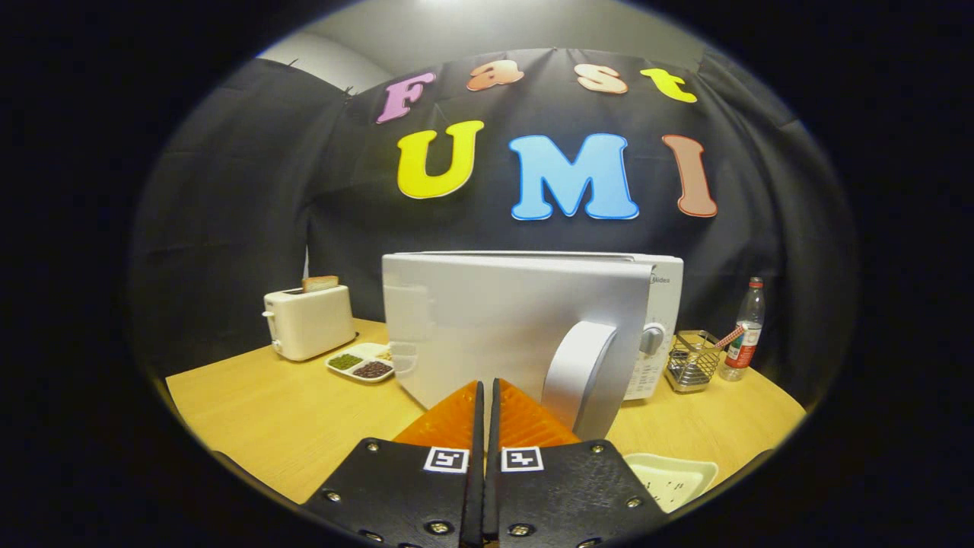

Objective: Open the microwave, put the food inside, and close the microwave door.

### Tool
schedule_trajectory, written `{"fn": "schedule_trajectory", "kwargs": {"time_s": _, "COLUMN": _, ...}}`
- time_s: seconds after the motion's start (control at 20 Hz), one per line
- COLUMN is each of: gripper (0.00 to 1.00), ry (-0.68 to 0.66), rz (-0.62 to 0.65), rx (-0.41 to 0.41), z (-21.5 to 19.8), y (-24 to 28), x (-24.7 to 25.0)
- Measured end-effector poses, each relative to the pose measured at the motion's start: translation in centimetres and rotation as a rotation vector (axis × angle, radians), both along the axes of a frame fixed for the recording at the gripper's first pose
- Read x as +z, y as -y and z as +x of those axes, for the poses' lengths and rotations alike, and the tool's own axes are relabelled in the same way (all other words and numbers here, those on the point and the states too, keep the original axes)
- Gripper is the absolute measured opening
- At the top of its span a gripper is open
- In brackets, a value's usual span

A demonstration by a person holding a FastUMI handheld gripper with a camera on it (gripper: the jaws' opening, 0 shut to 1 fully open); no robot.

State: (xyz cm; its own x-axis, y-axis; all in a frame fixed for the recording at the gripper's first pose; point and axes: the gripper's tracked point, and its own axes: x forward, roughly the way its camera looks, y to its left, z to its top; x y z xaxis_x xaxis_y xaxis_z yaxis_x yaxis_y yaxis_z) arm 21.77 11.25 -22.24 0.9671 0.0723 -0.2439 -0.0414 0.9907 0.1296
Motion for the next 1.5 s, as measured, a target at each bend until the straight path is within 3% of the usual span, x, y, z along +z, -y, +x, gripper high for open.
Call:
{"fn": "schedule_trajectory", "kwargs": {"time_s": 0.2, "gripper": 0.02, "ry": -0.018, "rz": -0.022, "rx": -0.091, "z": 3.2, "y": 3.9, "x": -1.2}}
{"fn": "schedule_trajectory", "kwargs": {"time_s": 0.5, "gripper": 0.02, "ry": -0.05, "rz": -0.012, "rx": -0.164, "z": 7.8, "y": 6.7, "x": -2.9}}
{"fn": "schedule_trajectory", "kwargs": {"time_s": 1.1, "gripper": 0.01, "ry": -0.051, "rz": -0.042, "rx": -0.208, "z": 13.3, "y": 8.4, "x": -4.8}}
{"fn": "schedule_trajectory", "kwargs": {"time_s": 1.5, "gripper": 0.02, "ry": -0.068, "rz": -0.063, "rx": -0.182, "z": 11.8, "y": 8.1, "x": -3.9}}
